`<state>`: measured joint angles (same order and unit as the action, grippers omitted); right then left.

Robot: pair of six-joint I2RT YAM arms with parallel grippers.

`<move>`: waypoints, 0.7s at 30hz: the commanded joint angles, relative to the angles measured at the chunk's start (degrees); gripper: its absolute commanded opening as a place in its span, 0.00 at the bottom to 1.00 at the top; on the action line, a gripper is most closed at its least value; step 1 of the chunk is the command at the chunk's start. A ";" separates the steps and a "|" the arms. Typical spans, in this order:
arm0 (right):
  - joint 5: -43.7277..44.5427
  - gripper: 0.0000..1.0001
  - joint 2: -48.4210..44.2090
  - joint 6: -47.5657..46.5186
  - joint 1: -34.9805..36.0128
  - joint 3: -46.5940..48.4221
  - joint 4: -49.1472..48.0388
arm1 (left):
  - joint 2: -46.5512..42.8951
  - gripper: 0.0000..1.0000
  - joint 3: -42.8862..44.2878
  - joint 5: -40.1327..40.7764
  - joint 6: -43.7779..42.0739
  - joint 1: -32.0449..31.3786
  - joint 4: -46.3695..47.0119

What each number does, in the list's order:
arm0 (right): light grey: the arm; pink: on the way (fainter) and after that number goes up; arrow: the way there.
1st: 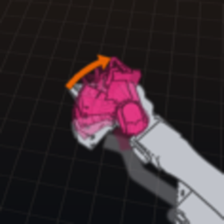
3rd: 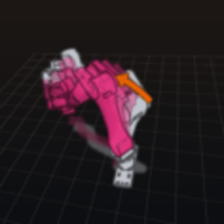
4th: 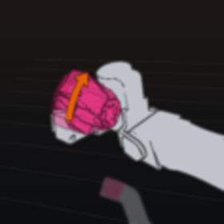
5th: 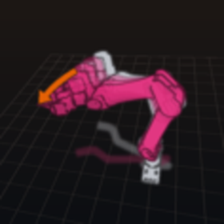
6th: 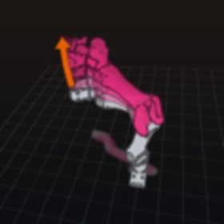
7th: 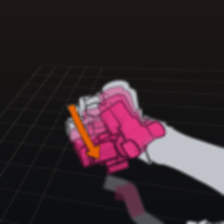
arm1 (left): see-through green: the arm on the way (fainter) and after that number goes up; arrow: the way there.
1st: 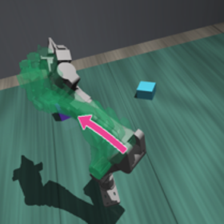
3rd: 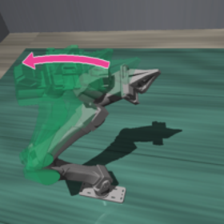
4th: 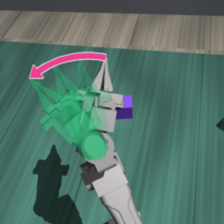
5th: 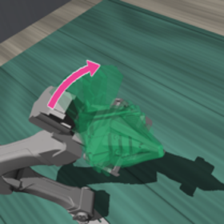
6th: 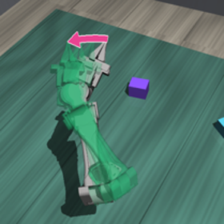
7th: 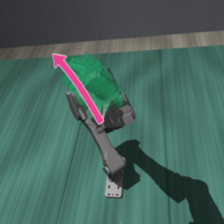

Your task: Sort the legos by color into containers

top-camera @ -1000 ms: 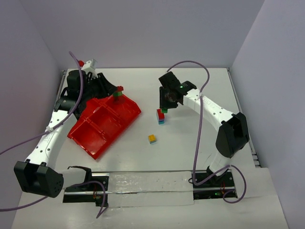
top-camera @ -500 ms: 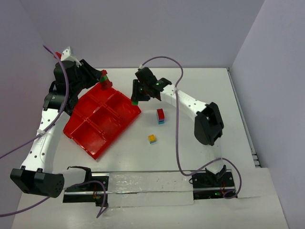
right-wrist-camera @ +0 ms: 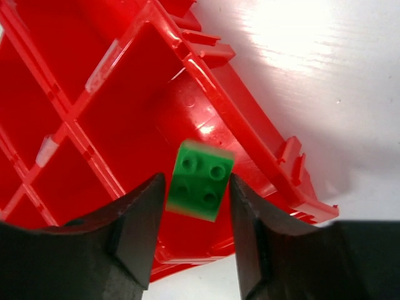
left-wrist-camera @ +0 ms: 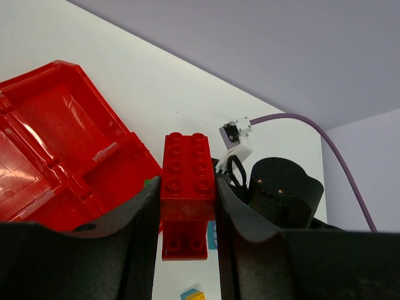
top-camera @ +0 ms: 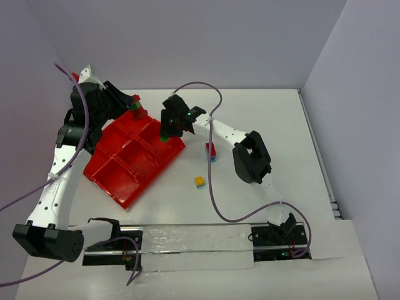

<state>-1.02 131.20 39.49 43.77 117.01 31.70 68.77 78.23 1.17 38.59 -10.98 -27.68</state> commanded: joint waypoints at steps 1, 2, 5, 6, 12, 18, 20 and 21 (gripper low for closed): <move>0.49 0.58 -3.36 -0.54 0.52 2.71 -1.64 | -1.80 0.00 -0.53 0.15 0.17 0.35 1.75; 0.66 0.58 -3.40 -0.55 0.61 2.69 -1.64 | -1.80 0.00 -0.54 0.15 0.17 0.35 1.75; 0.93 0.66 -6.27 -1.63 0.57 2.22 -1.24 | -1.44 0.00 -0.93 0.37 -0.43 0.28 2.50; 0.87 0.66 -7.02 -2.20 0.53 2.46 -0.58 | -1.00 0.00 -0.71 0.59 -1.01 0.32 2.55; -2.49 0.64 -20.39 -5.15 -2.14 -9.62 -3.06 | 1.19 0.00 1.22 -6.31 -3.82 3.08 3.62; -24.97 0.67 -42.21 -6.76 -9.83 -38.13 -25.57 | 5.50 0.00 1.14 -29.03 -4.74 5.64 8.67; -28.78 0.72 -45.30 -9.07 -10.54 -38.73 -25.18 | 6.69 0.00 -0.01 -36.77 -2.03 5.75 13.82; -30.00 0.76 -46.02 -10.38 -10.55 -38.03 -24.20 | 7.32 0.00 -0.76 -40.49 -0.23 5.80 16.54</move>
<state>-18.93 90.33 34.11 33.60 79.48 16.69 74.18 77.09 -19.14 35.03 -5.54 -23.14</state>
